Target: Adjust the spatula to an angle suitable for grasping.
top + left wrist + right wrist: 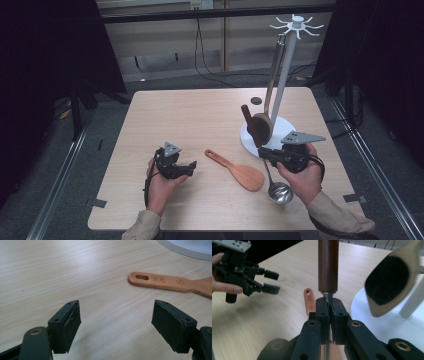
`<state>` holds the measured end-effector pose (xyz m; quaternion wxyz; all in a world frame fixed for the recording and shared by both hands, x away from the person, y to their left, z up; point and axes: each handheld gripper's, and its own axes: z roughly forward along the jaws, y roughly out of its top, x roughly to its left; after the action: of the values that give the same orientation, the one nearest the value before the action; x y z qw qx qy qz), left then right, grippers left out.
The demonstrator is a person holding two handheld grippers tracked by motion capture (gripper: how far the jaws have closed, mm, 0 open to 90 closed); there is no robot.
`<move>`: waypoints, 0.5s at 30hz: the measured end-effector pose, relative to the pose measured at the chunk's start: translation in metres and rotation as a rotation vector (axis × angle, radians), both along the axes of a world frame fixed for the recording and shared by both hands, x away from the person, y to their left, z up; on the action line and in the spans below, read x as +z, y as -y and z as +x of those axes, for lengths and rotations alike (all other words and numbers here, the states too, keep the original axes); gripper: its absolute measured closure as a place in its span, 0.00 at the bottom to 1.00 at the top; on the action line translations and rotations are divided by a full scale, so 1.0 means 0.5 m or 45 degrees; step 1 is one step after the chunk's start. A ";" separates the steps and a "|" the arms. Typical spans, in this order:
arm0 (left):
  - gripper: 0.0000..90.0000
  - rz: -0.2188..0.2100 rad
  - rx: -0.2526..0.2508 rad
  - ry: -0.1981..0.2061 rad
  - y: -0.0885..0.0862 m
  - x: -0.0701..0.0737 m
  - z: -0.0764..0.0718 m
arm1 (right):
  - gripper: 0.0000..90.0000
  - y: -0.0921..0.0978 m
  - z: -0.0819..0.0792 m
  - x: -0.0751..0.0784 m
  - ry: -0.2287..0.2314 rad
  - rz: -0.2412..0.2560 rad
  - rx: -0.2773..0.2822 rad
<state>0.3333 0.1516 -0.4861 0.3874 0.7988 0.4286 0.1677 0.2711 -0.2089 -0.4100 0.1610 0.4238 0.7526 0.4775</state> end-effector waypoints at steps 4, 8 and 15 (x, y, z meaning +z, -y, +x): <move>0.25 0.010 -0.025 0.000 0.012 0.001 0.007 | 0.96 0.019 -0.014 0.013 0.062 0.028 -0.067; 0.25 0.006 -0.045 -0.003 0.021 0.000 0.011 | 0.96 0.030 -0.019 0.022 0.106 0.042 -0.113; 0.25 -0.006 -0.043 0.006 0.030 0.001 0.013 | 0.96 0.036 -0.026 0.044 0.192 0.045 -0.191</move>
<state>0.3397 0.1368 -0.4855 0.3931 0.8045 0.4147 0.1620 0.2579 -0.2268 -0.3878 0.2449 0.4446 0.6960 0.5078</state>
